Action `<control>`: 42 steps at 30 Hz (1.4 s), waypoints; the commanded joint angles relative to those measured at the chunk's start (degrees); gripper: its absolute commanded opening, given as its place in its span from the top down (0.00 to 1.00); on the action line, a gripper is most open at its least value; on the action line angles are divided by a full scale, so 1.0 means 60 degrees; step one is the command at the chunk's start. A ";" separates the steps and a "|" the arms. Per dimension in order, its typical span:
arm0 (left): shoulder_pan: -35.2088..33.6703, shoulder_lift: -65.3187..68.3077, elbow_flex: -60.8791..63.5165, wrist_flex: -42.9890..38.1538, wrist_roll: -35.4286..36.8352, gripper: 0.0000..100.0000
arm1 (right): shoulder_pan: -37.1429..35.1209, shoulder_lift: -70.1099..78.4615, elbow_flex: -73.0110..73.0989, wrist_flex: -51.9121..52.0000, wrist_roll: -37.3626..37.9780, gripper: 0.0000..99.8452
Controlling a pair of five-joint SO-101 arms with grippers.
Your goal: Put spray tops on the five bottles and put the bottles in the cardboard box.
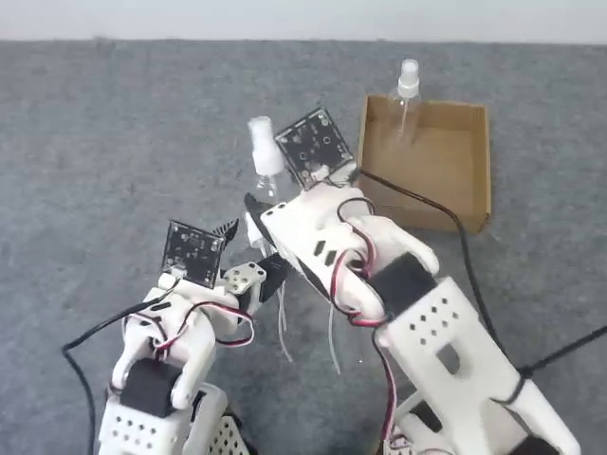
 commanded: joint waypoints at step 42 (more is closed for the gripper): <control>-0.0103 -0.0132 0.0081 -0.0322 -0.0088 0.93 | 0.7758 0.7832 -0.2989 -0.8066 0.0806 0.99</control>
